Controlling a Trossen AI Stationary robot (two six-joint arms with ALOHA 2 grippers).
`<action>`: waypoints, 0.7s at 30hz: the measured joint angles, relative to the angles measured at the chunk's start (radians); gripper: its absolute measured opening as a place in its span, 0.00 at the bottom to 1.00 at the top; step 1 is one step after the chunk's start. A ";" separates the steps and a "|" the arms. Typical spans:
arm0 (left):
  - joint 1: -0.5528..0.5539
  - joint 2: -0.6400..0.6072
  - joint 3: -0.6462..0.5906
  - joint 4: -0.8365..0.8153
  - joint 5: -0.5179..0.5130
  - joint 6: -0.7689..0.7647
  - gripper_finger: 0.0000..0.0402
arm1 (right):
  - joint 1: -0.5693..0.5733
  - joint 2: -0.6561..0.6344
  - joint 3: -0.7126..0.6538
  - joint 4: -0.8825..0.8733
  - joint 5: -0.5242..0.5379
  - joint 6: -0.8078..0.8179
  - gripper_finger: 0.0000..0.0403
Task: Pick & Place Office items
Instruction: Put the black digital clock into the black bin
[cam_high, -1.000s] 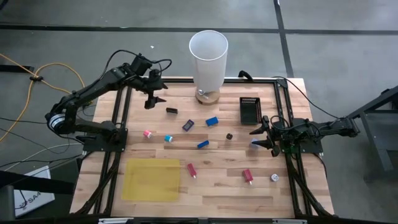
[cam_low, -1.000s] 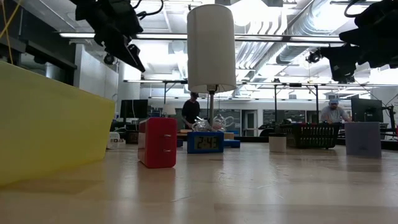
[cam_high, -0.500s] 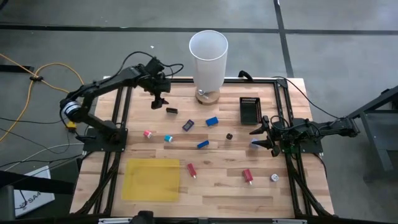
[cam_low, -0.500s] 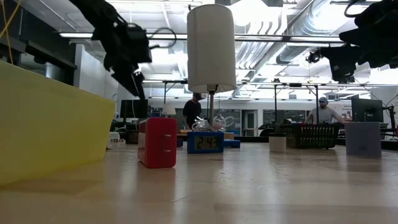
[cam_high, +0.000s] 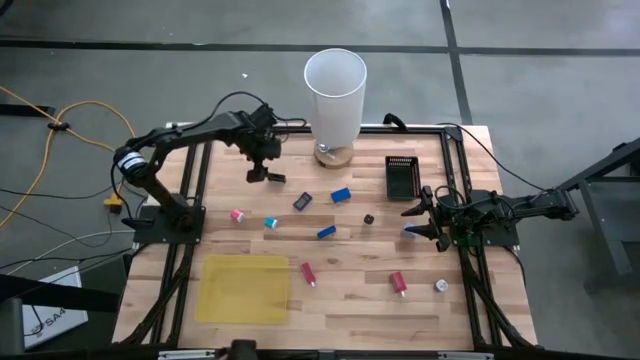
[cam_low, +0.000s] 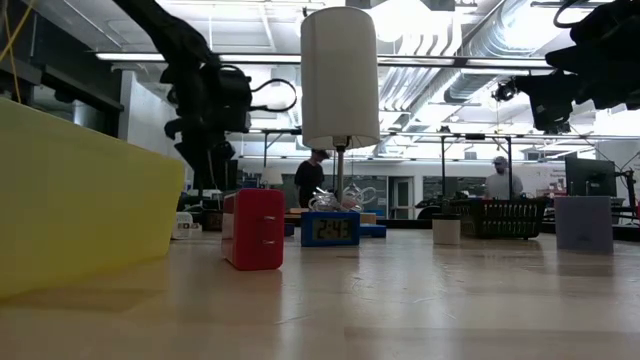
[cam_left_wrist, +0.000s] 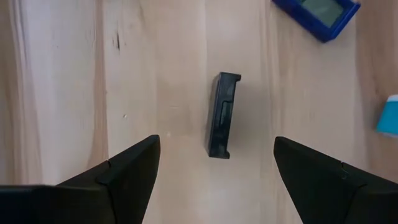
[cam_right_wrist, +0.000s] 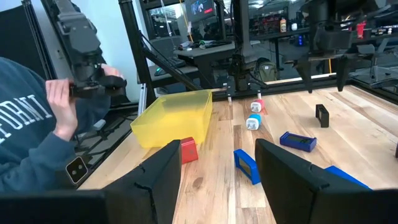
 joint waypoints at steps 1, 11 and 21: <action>-0.010 0.000 0.000 -0.001 -0.016 0.000 0.77 | 0.000 0.000 0.000 0.000 0.000 0.000 0.47; -0.096 0.000 -0.018 0.019 -0.144 -0.035 0.77 | 0.000 0.000 0.000 0.000 0.000 0.000 0.47; -0.099 0.000 -0.086 0.104 -0.147 -0.060 0.77 | 0.000 0.000 0.000 0.000 0.000 0.000 0.47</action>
